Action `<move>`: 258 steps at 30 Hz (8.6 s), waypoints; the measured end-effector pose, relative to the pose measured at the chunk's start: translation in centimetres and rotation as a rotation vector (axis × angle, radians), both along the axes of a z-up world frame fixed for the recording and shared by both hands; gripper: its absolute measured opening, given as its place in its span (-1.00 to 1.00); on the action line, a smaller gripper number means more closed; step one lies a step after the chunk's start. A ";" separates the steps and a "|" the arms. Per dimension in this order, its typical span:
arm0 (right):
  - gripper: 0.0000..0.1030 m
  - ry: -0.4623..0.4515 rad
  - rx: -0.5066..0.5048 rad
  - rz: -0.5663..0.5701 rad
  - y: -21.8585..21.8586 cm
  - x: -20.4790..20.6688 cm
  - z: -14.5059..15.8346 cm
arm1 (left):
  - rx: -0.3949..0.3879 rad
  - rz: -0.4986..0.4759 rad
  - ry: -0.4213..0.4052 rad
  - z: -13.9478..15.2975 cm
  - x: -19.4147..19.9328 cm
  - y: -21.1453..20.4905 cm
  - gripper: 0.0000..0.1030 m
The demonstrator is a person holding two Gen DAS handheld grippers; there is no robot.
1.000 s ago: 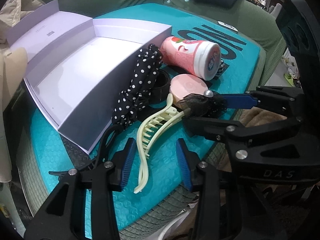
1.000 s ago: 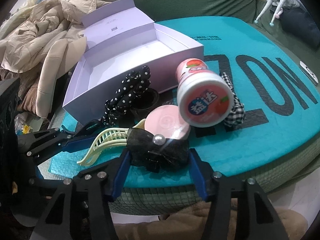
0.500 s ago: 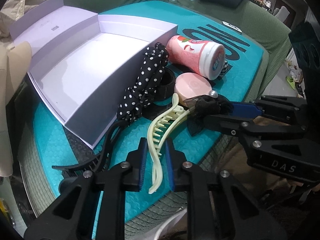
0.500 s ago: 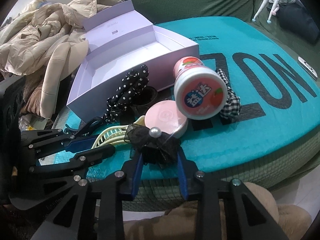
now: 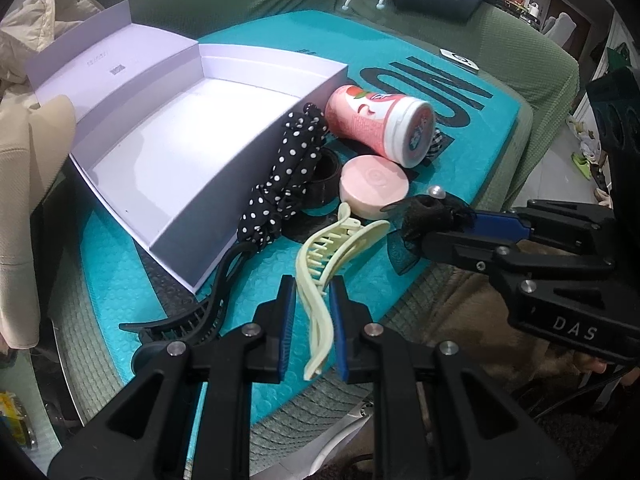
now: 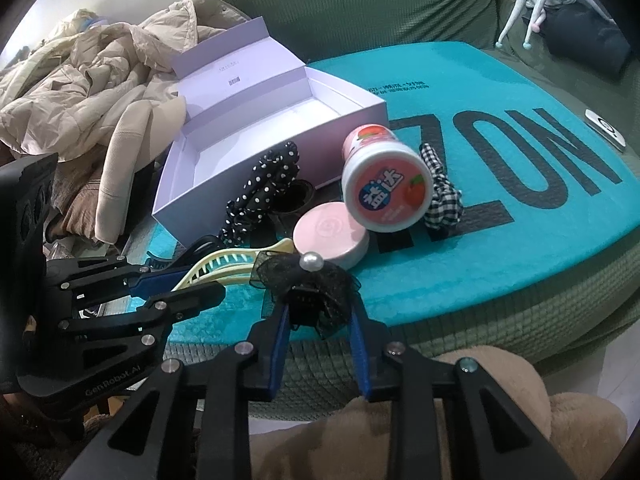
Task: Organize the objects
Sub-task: 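Lift both clips and carry them over the open lavender box, then lower both clips into the box and open both tools, then withdraw both tools from the box back toward the remaining items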
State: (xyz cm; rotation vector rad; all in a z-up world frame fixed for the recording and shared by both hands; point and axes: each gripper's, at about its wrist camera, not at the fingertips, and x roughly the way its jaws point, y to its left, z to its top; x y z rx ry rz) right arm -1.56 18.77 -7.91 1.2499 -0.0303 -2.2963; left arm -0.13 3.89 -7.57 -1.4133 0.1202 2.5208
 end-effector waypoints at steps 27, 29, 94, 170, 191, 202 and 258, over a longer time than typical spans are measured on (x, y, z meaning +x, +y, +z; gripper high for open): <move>-0.46 0.029 -0.022 0.021 0.1 1.5 0.9 | 0.030 0.028 0.047 1.6 -0.1 -0.5 -0.71; -0.46 0.033 -0.018 0.018 0.1 1.4 1.0 | 0.027 0.019 0.058 1.9 0.0 -0.5 -0.71; -0.46 0.161 0.098 0.251 -11.0 -12.9 8.3 | -0.009 0.154 0.195 7.5 -11.6 -10.6 -0.71; -0.05 0.012 0.297 0.299 -16.2 -23.0 2.5 | -0.146 0.250 0.081 2.5 -20.2 -10.4 -0.35; 0.16 0.160 0.300 0.211 -13.5 -20.4 10.2 | -0.100 0.287 0.223 9.9 -16.3 -9.3 0.34; 0.32 0.238 0.297 0.193 -12.6 -18.2 13.7 | -0.123 0.319 0.295 13.7 -13.7 -9.0 0.53; 0.48 0.229 0.246 0.132 -3.5 -6.5 11.7 | -0.038 0.385 0.205 13.0 -1.1 -4.3 0.78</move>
